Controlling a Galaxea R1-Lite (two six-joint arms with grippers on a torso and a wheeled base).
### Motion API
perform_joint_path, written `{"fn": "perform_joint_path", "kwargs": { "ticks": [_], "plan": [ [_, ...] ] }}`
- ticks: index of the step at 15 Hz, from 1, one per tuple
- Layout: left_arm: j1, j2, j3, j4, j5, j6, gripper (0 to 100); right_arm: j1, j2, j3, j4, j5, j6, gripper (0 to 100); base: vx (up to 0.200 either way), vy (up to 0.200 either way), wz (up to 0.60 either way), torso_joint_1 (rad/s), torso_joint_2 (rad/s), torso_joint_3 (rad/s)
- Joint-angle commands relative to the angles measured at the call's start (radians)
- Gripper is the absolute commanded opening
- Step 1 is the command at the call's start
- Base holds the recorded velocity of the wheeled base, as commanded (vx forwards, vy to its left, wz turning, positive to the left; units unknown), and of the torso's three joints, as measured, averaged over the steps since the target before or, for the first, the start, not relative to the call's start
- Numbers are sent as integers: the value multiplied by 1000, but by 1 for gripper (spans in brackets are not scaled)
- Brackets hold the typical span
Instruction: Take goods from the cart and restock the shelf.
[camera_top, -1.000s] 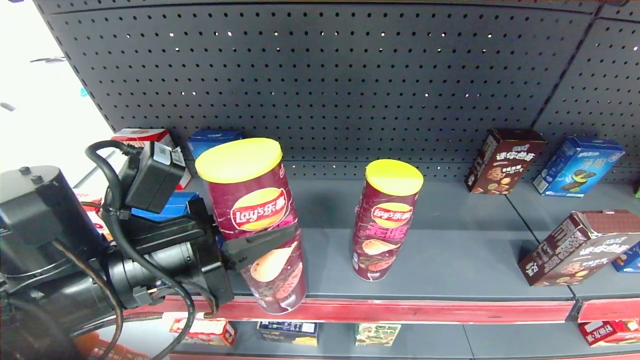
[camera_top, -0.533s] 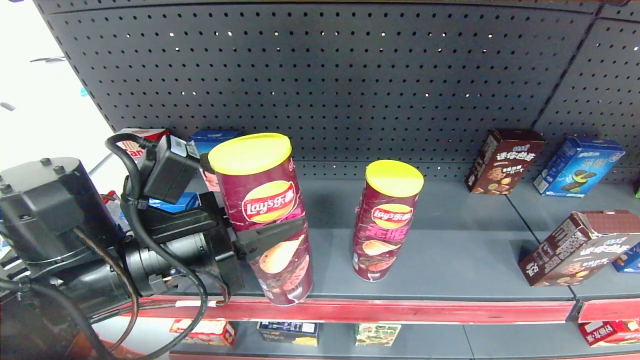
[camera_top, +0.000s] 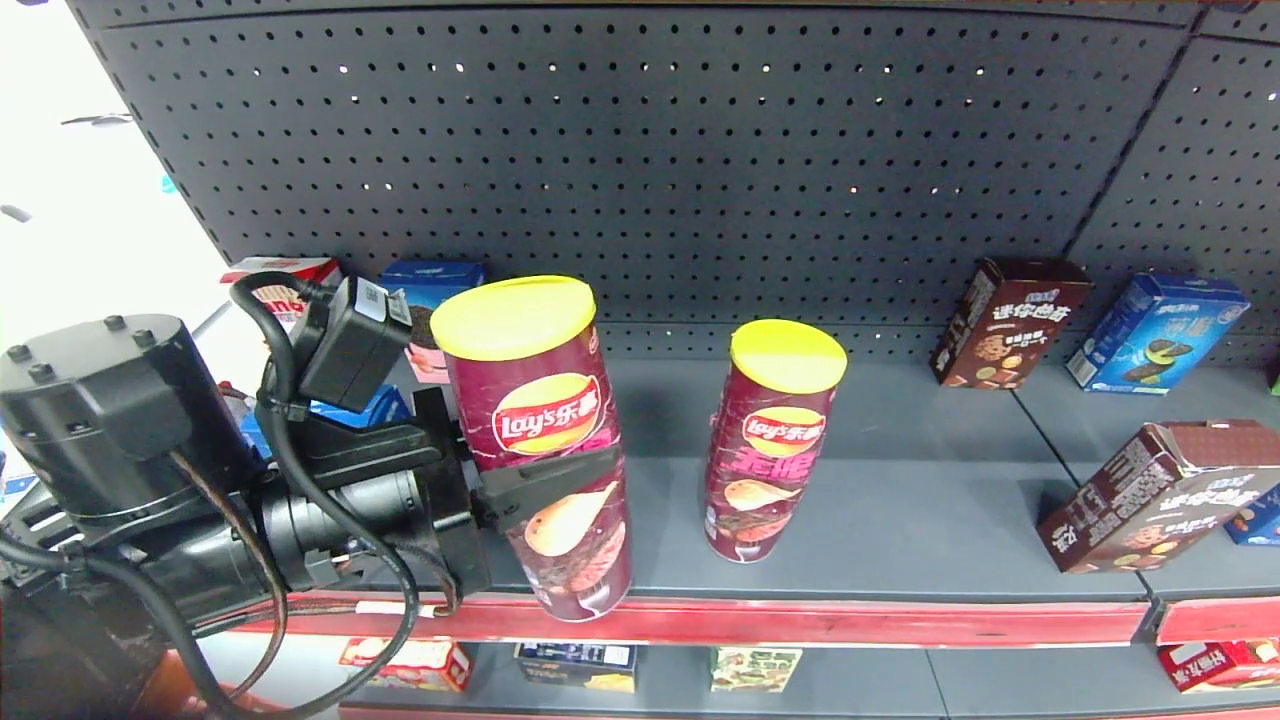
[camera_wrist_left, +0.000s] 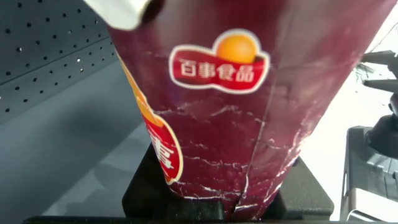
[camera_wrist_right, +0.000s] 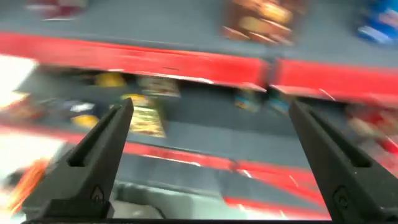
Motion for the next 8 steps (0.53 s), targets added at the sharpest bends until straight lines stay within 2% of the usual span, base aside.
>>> {"fn": "perform_joint_path", "kwargs": {
  "ticks": [1, 4, 8],
  "plan": [
    [1, 11, -1, 0, 1, -1, 0, -87, 5, 5, 15, -27, 17, 100, 0, 0, 0, 0, 0, 0],
    [-1, 31, -26, 0, 5, -4, 0, -56, -72, 5, 15, -27, 15, 100, 0, 0, 0, 0, 0, 0],
    [1, 36, -80, 15, 1, -7, 0, -64, -114, 7, 13, -28, 14, 100, 0, 0, 0, 0, 0, 0]
  ]
}}
